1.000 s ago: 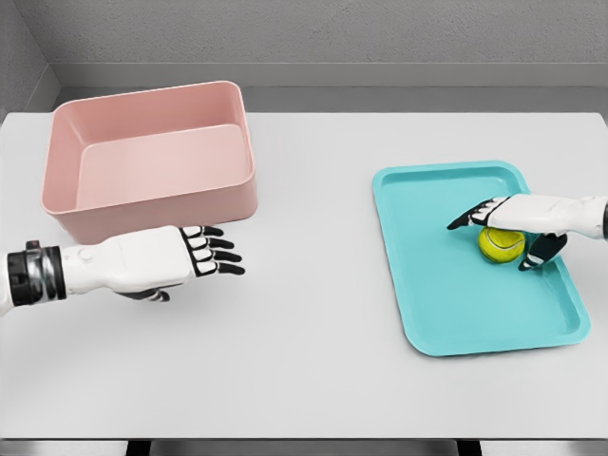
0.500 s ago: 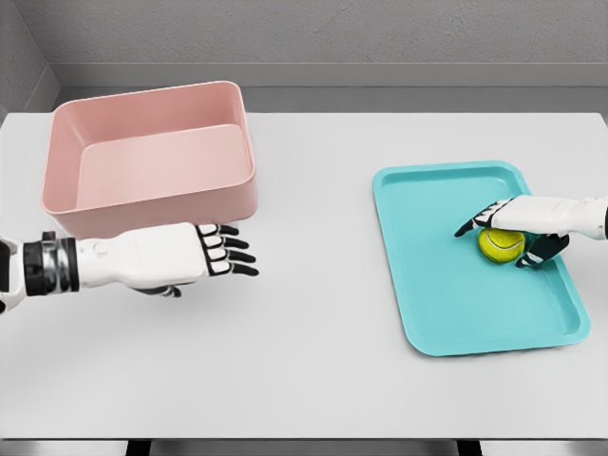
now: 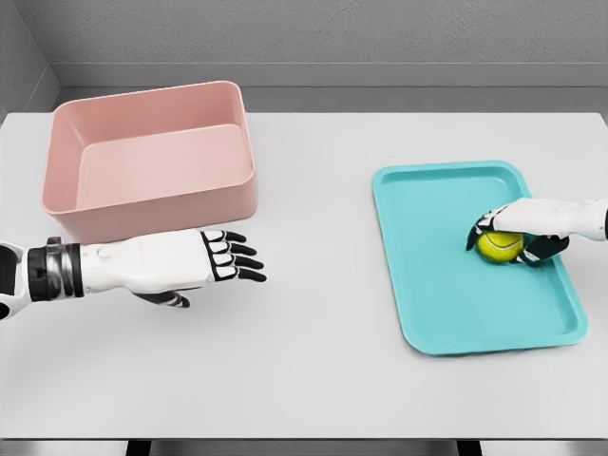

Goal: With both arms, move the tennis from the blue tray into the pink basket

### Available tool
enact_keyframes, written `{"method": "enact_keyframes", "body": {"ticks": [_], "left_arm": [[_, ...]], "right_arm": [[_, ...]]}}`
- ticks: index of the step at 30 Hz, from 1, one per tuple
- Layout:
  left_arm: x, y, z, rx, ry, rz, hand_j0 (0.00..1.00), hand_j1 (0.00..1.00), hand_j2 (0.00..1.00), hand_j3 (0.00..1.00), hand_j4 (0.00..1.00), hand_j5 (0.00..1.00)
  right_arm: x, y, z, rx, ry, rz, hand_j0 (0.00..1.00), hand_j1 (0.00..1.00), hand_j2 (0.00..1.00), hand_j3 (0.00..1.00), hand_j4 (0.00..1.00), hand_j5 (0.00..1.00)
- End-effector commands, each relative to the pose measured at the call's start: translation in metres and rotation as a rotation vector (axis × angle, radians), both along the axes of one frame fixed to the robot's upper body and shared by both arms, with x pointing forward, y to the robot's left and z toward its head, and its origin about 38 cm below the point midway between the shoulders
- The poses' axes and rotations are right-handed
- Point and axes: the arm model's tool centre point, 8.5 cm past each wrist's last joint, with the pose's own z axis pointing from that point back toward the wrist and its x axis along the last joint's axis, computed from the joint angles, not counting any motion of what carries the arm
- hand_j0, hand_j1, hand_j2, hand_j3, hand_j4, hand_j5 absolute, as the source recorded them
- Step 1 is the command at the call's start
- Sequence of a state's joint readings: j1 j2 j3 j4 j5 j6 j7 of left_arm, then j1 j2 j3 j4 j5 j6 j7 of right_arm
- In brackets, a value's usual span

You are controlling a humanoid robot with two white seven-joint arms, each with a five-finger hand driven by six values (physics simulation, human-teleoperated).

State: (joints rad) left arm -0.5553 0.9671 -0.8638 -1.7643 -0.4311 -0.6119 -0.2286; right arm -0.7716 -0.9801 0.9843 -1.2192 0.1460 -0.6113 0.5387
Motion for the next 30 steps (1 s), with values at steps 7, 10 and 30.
{"method": "enact_keyframes", "body": {"ticks": [7, 10, 30], "left_arm": [[0.000, 0.000, 0.000, -0.003, 0.004, 0.002, 1.00, 1.00, 1.00, 1.00, 1.00, 1.00], [0.000, 0.000, 0.000, -0.003, 0.005, 0.003, 1.00, 1.00, 1.00, 1.00, 1.00, 1.00], [0.000, 0.001, 0.000, 0.001, 0.003, 0.004, 1.00, 1.00, 1.00, 1.00, 1.00, 1.00]], "right_arm": [[0.003, 0.003, 0.009, 0.014, -0.022, 0.005, 0.59, 0.59, 0.59, 0.59, 0.59, 0.59], [0.007, 0.003, 0.020, 0.016, -0.045, 0.005, 0.59, 0.59, 0.59, 0.59, 0.59, 0.59], [0.002, 0.048, 0.053, 0.068, -0.116, 0.147, 0.59, 0.59, 0.59, 0.59, 0.59, 0.59]]}}
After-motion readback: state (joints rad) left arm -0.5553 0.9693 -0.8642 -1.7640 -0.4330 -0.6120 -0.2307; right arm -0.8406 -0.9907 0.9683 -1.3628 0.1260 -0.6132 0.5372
